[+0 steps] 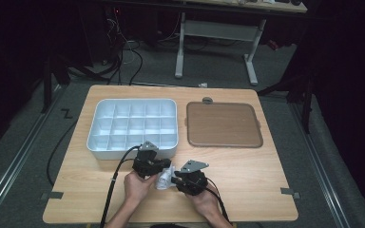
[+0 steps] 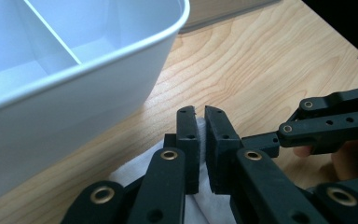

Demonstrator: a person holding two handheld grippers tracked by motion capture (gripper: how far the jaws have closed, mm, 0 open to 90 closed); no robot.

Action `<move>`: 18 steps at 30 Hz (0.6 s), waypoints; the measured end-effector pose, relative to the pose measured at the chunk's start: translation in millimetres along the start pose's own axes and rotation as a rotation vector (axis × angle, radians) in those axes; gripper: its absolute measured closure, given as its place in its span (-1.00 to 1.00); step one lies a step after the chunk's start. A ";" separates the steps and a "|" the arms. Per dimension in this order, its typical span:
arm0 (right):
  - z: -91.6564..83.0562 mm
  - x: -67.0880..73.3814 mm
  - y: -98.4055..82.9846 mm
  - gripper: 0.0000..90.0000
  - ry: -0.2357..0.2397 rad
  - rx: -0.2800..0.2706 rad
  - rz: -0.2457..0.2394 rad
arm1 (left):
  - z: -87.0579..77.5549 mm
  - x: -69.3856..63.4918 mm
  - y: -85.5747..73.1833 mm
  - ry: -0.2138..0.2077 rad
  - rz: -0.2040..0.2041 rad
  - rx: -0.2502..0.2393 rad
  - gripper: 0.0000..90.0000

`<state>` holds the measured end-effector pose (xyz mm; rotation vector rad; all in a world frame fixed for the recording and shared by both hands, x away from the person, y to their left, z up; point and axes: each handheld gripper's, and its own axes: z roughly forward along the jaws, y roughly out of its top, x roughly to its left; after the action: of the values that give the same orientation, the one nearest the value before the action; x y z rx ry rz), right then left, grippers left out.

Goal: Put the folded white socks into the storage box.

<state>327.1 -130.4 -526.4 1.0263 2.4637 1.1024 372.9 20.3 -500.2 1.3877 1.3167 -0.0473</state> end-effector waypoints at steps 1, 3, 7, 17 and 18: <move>0.5 0.2 -0.3 0.55 0.003 -0.005 0.000 | 1.3 0.0 -1.2 0.000 0.000 0.000 0.91; 0.1 0.8 -0.3 0.55 -0.003 0.003 -0.004 | 4.1 1.0 -3.6 0.001 -0.004 0.002 0.91; 0.5 0.8 -1.5 0.55 0.001 -0.003 -0.005 | 6.2 2.3 -7.0 0.002 0.010 0.013 0.91; 1.6 -1.3 -2.7 0.53 0.027 -0.004 0.007 | 14.0 3.7 -19.0 0.011 0.088 0.038 0.91; 1.6 -1.5 -2.7 0.52 0.029 -0.003 0.011 | 13.9 3.5 -19.1 0.013 0.091 0.039 0.91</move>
<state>327.6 -131.8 -529.6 1.0310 2.4814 1.1312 369.7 7.1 -519.8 1.4819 1.2677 -0.0034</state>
